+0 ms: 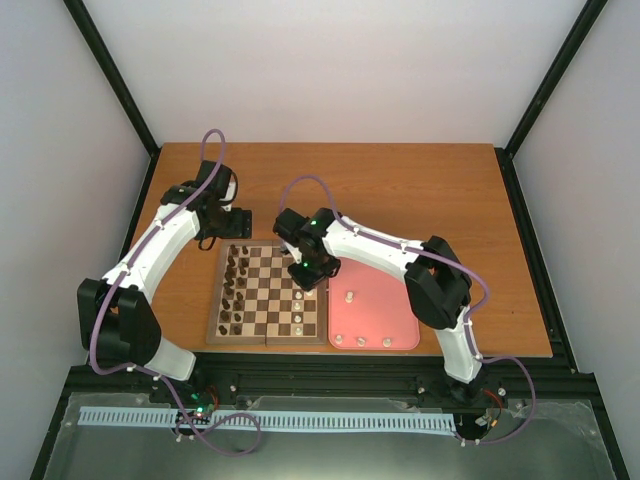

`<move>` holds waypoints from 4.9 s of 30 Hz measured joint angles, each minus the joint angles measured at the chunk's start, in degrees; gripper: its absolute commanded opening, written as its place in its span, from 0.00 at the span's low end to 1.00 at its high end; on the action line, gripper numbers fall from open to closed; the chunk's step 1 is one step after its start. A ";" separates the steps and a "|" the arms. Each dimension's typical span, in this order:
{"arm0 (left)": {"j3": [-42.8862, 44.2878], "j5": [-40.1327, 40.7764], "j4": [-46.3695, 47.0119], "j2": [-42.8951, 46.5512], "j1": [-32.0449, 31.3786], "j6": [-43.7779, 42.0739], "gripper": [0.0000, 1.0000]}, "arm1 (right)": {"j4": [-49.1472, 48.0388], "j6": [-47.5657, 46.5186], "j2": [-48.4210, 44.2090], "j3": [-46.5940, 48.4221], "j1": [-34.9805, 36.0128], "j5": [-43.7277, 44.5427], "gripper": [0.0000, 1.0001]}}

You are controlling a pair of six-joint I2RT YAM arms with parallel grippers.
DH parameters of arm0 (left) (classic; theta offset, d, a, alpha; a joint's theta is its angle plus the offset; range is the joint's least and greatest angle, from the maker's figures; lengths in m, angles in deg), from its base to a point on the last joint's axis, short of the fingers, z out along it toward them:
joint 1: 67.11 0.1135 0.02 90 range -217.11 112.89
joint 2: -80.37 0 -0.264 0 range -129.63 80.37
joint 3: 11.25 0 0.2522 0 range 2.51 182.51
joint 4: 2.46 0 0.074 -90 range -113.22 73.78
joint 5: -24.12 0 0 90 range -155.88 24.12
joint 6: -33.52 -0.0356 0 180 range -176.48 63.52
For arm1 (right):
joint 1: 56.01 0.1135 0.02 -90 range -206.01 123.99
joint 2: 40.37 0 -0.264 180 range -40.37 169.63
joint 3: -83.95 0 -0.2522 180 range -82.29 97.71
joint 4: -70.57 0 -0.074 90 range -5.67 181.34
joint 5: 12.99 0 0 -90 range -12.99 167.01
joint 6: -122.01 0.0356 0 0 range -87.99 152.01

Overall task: Set up the chess pieces on the board
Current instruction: Pick up the chess piece from the chessboard, then place the chess piece on the chessboard.

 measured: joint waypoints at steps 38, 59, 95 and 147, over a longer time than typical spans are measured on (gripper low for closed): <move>0.48 -0.17 -0.26 0.24 0.00 0.00 1.00 | 4.74 -0.98 -8.44 -1.57 -1.57 -3.02 0.03; 1.20 -3.91 0.79 1.42 0.00 0.02 1.00 | -5.68 -0.96 -48.65 -35.06 -5.01 -57.22 0.03; 1.31 -6.19 1.31 -1.79 0.00 0.00 1.00 | -0.85 17.25 -47.47 -28.98 -2.89 2.47 0.03; 5.55 -9.31 37.38 2.67 0.00 21.53 1.00 | -29.59 15.26 -43.41 -55.17 -8.87 8.52 0.03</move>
